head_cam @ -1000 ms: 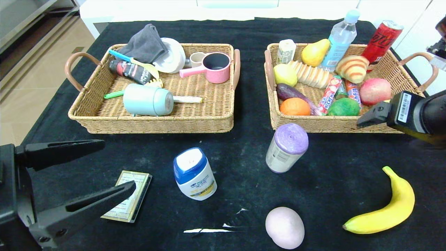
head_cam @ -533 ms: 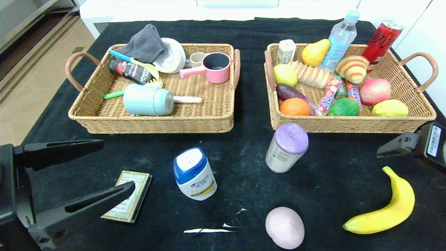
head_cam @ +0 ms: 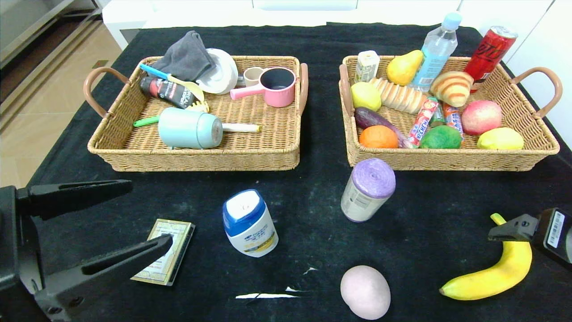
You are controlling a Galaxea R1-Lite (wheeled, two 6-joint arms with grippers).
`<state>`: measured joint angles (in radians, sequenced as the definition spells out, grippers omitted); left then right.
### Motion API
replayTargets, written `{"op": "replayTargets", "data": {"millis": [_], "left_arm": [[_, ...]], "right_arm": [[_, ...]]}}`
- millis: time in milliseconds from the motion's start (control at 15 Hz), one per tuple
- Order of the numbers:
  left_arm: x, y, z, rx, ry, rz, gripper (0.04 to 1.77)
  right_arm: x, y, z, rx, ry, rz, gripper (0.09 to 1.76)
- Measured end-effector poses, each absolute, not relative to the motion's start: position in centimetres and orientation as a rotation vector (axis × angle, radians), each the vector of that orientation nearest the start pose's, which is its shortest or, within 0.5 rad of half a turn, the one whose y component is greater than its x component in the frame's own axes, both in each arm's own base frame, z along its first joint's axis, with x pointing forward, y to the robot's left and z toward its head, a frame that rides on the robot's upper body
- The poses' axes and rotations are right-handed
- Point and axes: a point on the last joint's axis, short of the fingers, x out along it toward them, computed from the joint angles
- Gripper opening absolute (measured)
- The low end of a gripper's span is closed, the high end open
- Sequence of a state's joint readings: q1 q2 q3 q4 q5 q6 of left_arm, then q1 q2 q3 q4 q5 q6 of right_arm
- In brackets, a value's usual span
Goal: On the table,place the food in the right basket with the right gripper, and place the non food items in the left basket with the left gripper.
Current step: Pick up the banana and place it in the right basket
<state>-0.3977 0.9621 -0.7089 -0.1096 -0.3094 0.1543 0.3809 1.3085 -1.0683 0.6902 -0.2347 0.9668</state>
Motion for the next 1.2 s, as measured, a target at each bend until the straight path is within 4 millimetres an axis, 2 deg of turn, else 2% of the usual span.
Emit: {"op": "replayTargets", "data": {"millis": [267, 1067, 1133, 1200], "left_arm": [[10.5, -5.2, 26.1, 0.154, 0.092, -0.716, 1.72], [10.5, -5.2, 26.1, 0.157, 0.091, -0.716, 1.72], [10.5, -5.2, 26.1, 0.157, 0.091, -0.716, 1.72], [10.5, -5.2, 26.1, 0.158, 0.091, -0.717, 1.72]], "right_arm": [[16.1, 5.0, 22.1, 0.660, 0.879, -0.310, 1.70], [18.5, 5.2, 18.1, 0.666, 0.911, -0.331, 1.70], [18.6, 5.2, 18.0, 0.663, 0.916, -0.335, 1.67], [18.6, 5.2, 17.8, 0.659, 0.923, -0.342, 1.50]]}}
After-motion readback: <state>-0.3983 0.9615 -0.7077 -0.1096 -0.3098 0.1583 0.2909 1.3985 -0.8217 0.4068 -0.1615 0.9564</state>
